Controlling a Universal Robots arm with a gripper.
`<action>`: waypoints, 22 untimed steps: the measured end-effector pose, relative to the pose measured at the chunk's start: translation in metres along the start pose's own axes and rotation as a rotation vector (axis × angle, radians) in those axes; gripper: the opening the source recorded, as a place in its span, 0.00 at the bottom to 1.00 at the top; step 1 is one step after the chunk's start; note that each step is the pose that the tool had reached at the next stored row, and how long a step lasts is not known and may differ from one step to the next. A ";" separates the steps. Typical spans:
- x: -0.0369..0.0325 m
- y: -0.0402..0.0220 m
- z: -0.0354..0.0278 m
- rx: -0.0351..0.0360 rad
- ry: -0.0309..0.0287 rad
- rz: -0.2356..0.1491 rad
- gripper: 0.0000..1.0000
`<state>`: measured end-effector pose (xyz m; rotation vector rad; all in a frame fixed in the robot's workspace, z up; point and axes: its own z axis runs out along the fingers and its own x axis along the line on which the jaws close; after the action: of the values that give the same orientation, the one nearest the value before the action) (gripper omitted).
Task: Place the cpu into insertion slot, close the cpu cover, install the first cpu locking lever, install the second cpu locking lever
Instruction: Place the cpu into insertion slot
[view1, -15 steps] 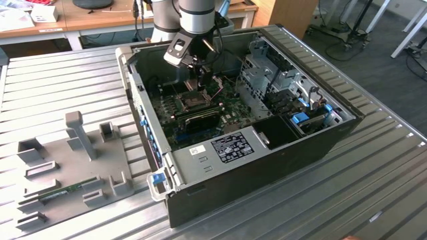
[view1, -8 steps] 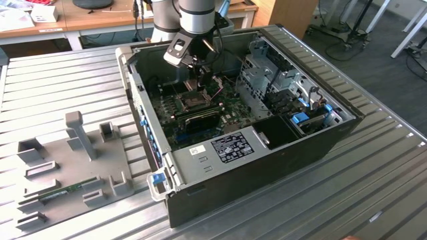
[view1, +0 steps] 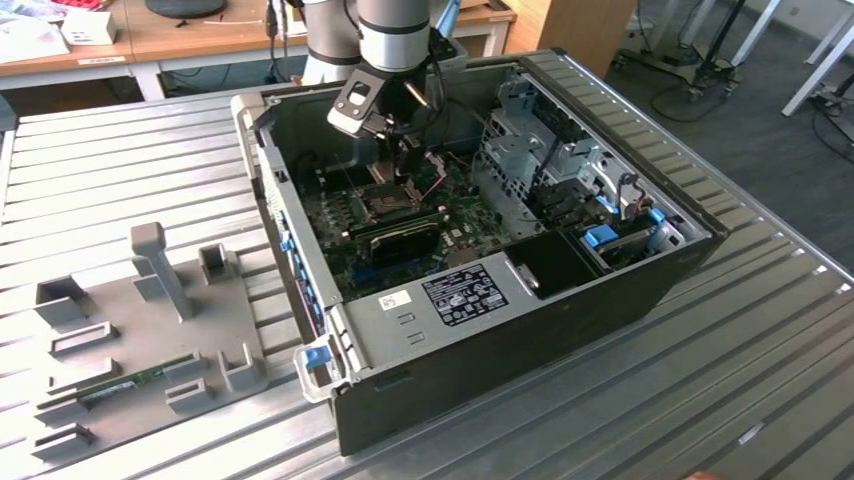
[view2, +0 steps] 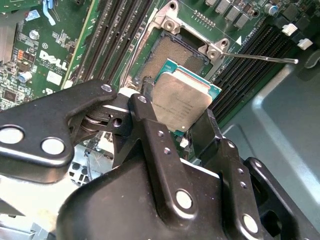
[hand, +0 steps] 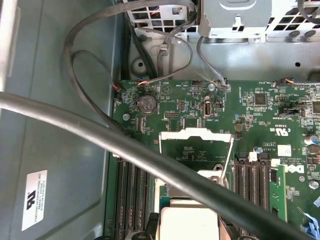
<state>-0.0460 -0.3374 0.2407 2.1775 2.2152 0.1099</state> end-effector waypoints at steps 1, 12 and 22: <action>0.0000 -0.0001 0.0012 0.0000 0.0001 0.000 0.54; -0.0004 -0.0010 0.0136 0.0007 -0.0001 0.000 0.54; -0.0005 -0.0013 0.0172 0.0005 -0.0002 0.000 0.54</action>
<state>-0.0460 -0.3374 0.2234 2.1781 2.2150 0.1092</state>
